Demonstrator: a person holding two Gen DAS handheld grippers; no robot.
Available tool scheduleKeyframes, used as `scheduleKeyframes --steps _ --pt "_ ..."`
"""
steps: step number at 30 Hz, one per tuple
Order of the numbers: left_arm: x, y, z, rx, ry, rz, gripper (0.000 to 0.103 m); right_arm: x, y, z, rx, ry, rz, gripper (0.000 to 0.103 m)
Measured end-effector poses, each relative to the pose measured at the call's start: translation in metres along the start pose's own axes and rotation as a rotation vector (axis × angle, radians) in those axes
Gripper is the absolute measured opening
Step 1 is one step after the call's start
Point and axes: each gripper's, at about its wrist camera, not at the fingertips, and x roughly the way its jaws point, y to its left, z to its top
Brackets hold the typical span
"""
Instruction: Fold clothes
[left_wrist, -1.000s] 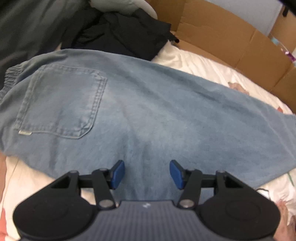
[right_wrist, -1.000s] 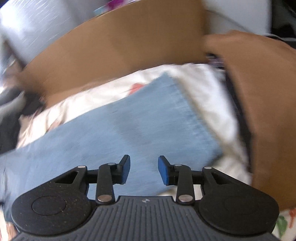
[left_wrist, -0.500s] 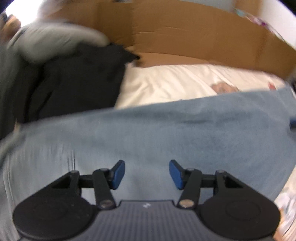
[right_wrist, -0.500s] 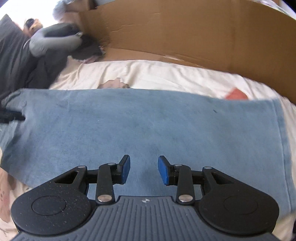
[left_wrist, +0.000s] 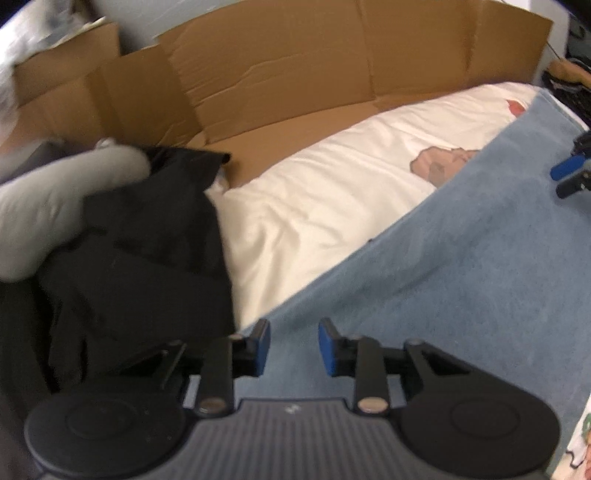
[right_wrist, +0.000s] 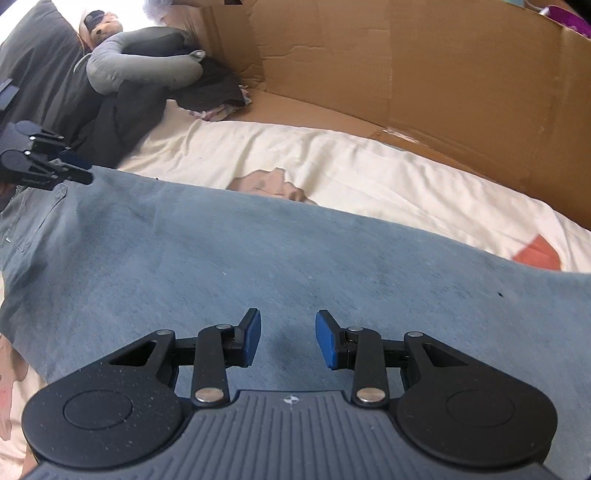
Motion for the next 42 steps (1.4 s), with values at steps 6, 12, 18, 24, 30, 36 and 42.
scheduleKeyframes --steps 6,12,18,24,30,36,42 --pt "0.017 -0.006 0.018 0.08 0.035 -0.048 0.03 0.007 0.011 0.006 -0.016 -0.002 0.025 0.04" --pt "0.033 -0.013 0.034 0.124 0.06 -0.093 0.03 0.009 0.021 0.004 -0.019 0.009 0.043 0.04" --pt "0.042 -0.019 0.044 0.159 0.062 -0.136 0.03 0.013 0.023 -0.004 -0.021 0.019 0.036 0.04" --pt "0.05 -0.02 0.043 0.173 0.086 -0.175 0.03 0.016 0.023 0.002 -0.048 0.007 0.029 0.04" --pt "0.056 -0.02 0.042 0.18 0.092 -0.176 0.029 0.021 0.021 0.011 -0.082 0.005 0.028 0.04" --pt "0.052 -0.017 0.043 0.206 0.094 -0.191 0.02 0.024 0.022 0.029 -0.117 -0.022 0.035 0.04" --pt "0.049 -0.017 0.045 0.246 0.116 -0.229 0.016 0.034 0.026 0.054 -0.181 -0.036 0.038 0.04"
